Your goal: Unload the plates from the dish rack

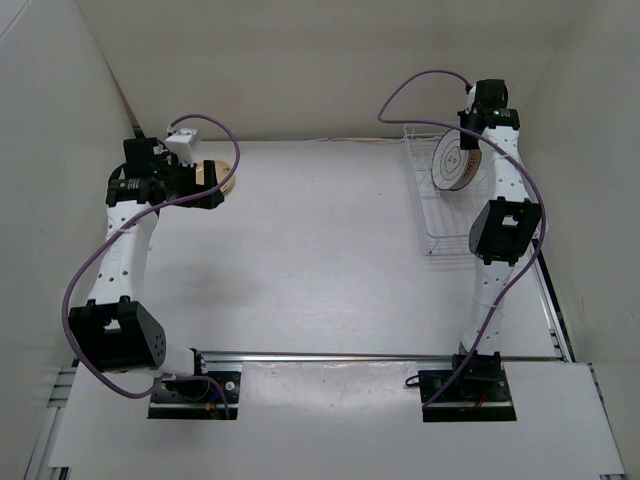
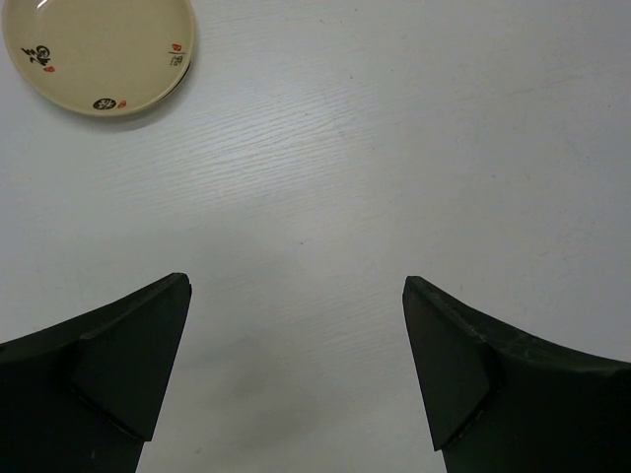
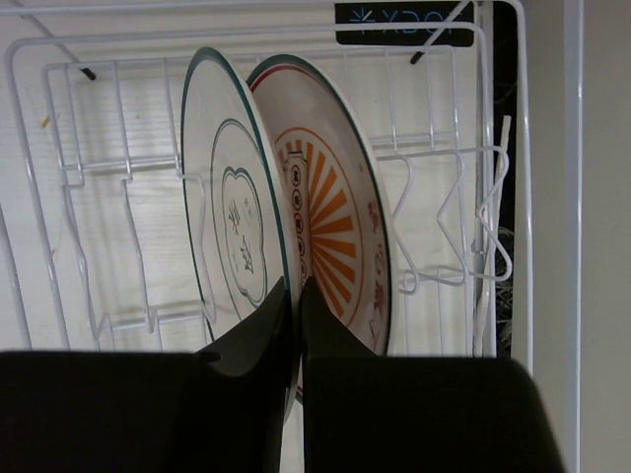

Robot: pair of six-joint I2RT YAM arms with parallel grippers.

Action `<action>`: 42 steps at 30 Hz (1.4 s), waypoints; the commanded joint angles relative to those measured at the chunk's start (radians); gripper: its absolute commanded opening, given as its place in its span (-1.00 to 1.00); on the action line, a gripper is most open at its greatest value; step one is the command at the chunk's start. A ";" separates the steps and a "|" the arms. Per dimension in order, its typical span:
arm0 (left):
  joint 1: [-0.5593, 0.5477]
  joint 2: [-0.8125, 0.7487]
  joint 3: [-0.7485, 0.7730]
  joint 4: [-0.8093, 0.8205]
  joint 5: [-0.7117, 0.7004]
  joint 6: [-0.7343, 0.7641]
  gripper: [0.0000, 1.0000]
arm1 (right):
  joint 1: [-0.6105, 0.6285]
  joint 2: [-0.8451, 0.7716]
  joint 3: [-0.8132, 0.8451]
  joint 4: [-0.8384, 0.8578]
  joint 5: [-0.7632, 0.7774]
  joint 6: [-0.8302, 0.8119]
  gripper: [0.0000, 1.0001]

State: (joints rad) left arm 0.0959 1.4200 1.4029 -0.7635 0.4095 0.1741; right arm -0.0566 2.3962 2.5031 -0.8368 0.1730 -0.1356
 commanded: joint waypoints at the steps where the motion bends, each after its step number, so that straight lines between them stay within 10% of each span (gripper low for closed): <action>1: 0.001 -0.001 0.024 -0.003 0.029 -0.008 0.99 | -0.006 0.021 0.037 0.015 -0.073 0.001 -1.00; 25: 0.001 0.125 0.360 -0.275 -0.224 0.065 0.99 | 0.063 -0.230 -0.075 -0.041 -0.101 0.021 -1.00; 42: 0.010 0.252 0.347 -0.174 0.350 -0.218 0.91 | 0.101 -0.634 -0.397 -0.102 -0.524 0.093 -1.00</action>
State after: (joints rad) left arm 0.1024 1.6608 1.7233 -0.9627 0.6041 0.0189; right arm 0.0349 1.8130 2.1456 -0.9428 -0.1837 -0.0746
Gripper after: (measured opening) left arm 0.961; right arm 0.089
